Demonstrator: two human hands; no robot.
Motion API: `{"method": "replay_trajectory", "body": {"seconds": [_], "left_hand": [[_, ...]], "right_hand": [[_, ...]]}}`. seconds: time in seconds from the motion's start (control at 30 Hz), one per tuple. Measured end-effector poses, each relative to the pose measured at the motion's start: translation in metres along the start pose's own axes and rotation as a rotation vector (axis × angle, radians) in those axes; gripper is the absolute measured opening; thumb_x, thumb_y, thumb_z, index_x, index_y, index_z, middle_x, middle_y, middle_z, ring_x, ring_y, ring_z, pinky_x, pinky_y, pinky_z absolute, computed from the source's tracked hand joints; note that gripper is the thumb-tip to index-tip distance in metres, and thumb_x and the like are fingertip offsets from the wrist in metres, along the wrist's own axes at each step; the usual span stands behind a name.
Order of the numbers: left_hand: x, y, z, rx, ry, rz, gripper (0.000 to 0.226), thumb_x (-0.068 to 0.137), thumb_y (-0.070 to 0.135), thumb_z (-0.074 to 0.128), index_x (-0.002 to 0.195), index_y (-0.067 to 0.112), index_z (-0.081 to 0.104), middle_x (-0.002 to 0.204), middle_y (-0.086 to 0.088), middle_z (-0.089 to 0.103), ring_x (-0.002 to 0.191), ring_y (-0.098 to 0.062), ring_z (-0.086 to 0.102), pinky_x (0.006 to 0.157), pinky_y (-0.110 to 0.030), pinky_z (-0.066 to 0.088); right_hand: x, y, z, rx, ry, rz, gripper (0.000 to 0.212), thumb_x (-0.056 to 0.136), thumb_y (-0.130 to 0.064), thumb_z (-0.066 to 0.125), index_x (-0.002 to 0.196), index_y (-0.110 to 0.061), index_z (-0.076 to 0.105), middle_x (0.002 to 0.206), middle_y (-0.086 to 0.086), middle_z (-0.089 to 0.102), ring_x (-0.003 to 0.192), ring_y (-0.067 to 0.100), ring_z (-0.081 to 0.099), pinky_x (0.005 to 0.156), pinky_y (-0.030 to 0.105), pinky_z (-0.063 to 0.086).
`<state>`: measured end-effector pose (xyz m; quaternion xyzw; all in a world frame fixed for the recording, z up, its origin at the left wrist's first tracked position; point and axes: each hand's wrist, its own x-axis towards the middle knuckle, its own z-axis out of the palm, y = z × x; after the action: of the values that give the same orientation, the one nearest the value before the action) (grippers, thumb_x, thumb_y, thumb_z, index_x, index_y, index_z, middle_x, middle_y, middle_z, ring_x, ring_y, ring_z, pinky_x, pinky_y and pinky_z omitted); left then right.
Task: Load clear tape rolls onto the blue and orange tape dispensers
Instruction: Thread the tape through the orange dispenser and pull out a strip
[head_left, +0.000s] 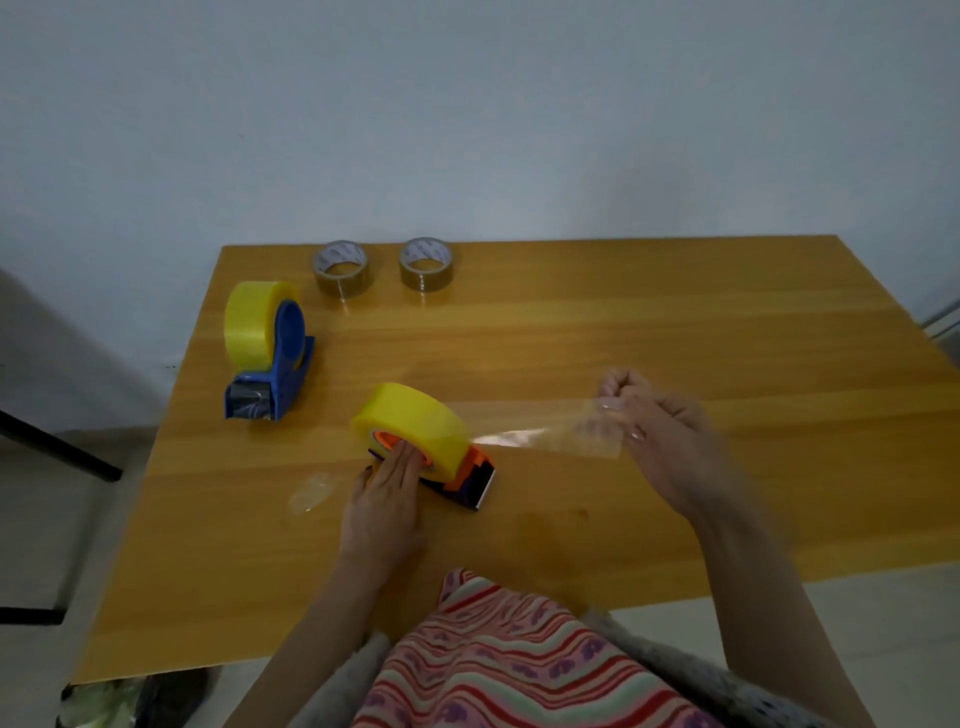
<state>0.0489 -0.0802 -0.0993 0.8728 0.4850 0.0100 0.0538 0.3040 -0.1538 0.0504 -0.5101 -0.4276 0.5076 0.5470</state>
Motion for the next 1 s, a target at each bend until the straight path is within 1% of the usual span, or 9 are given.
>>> {"method": "replay_trajectory", "body": {"seconds": [0.13,0.2,0.27,0.37,0.47,0.57,0.67,0.8,1.0], "left_hand": [[0.005,-0.002,0.001,0.013,-0.004,-0.01,0.074,0.034,0.012,0.079,0.107,0.003,0.066,0.11,-0.013,0.069,0.105,-0.026,0.066,0.076,-0.043,0.055],[0.009,0.002,-0.003,0.02,-0.007,-0.013,0.063,0.043,0.011,0.075,0.104,0.002,0.066,0.105,-0.016,0.07,0.099,-0.03,0.068,0.076,-0.044,0.055],[0.013,0.007,-0.008,0.004,-0.03,-0.035,0.053,0.051,0.008,0.07,0.104,0.004,0.065,0.106,-0.016,0.068,0.102,-0.033,0.065,0.084,-0.045,0.051],[0.017,0.009,-0.01,-0.019,-0.07,-0.076,0.057,0.058,0.007,0.072,0.114,0.003,0.061,0.119,-0.018,0.061,0.116,-0.034,0.057,0.097,-0.048,0.042],[0.015,0.006,-0.004,0.057,-0.072,-0.016,0.065,0.034,0.008,0.08,0.097,0.001,0.068,0.101,-0.018,0.069,0.097,-0.033,0.068,0.083,-0.05,0.051],[0.013,0.007,-0.004,0.054,0.058,0.068,0.036,0.055,0.008,0.058,0.089,0.002,0.068,0.09,-0.016,0.07,0.088,-0.031,0.07,0.088,-0.048,0.047],[0.013,0.003,-0.007,-0.024,0.159,0.113,0.037,0.065,0.007,0.032,0.084,0.005,0.065,0.081,-0.013,0.069,0.08,-0.029,0.069,0.09,-0.038,0.034],[0.018,-0.006,-0.003,-0.043,0.108,0.19,0.045,0.063,0.011,0.032,0.093,0.0,0.063,0.089,-0.019,0.069,0.088,-0.034,0.069,0.091,-0.042,0.048],[0.025,-0.01,0.003,0.087,-0.058,0.163,0.058,0.037,0.017,0.064,0.092,-0.002,0.069,0.091,-0.017,0.071,0.09,-0.029,0.071,0.083,-0.047,0.052]], "right_hand": [[-0.006,0.011,-0.018,-0.387,0.116,0.199,0.039,0.094,-0.009,0.052,0.057,-0.012,0.064,0.087,-0.003,0.063,0.086,0.02,0.06,0.071,0.034,0.055],[-0.008,0.025,-0.028,-0.774,0.042,0.33,0.027,0.093,-0.023,0.056,0.072,-0.019,0.072,0.084,-0.006,0.069,0.08,0.015,0.066,0.073,0.036,0.058],[-0.011,0.043,-0.031,-0.911,-0.011,0.4,0.023,0.091,-0.031,0.059,0.081,-0.019,0.075,0.081,-0.001,0.073,0.076,0.012,0.068,0.071,0.037,0.059],[-0.011,0.061,-0.022,-0.617,0.155,0.427,0.024,0.089,-0.03,0.061,0.085,-0.011,0.075,0.084,0.008,0.074,0.079,0.014,0.069,0.071,0.031,0.058],[-0.008,0.071,-0.011,-0.213,0.34,0.464,0.024,0.09,-0.021,0.061,0.081,-0.002,0.072,0.08,0.007,0.071,0.082,0.019,0.068,0.076,0.033,0.058],[-0.006,0.078,-0.005,0.003,0.42,0.506,0.019,0.092,-0.015,0.058,0.083,-0.004,0.07,0.08,0.009,0.067,0.081,0.022,0.065,0.077,0.035,0.056],[-0.001,0.083,-0.003,0.018,0.413,0.53,0.021,0.093,-0.018,0.056,0.08,-0.006,0.067,0.078,0.005,0.067,0.083,0.018,0.066,0.078,0.034,0.054],[0.003,0.08,-0.007,-0.094,0.286,0.559,0.024,0.092,-0.019,0.057,0.074,-0.007,0.068,0.076,0.005,0.07,0.079,0.017,0.068,0.069,0.027,0.056],[0.001,0.055,-0.021,-0.173,0.26,0.554,0.012,0.086,-0.011,0.064,0.08,-0.004,0.072,0.066,0.007,0.069,0.058,0.013,0.067,0.058,0.02,0.057]]}}
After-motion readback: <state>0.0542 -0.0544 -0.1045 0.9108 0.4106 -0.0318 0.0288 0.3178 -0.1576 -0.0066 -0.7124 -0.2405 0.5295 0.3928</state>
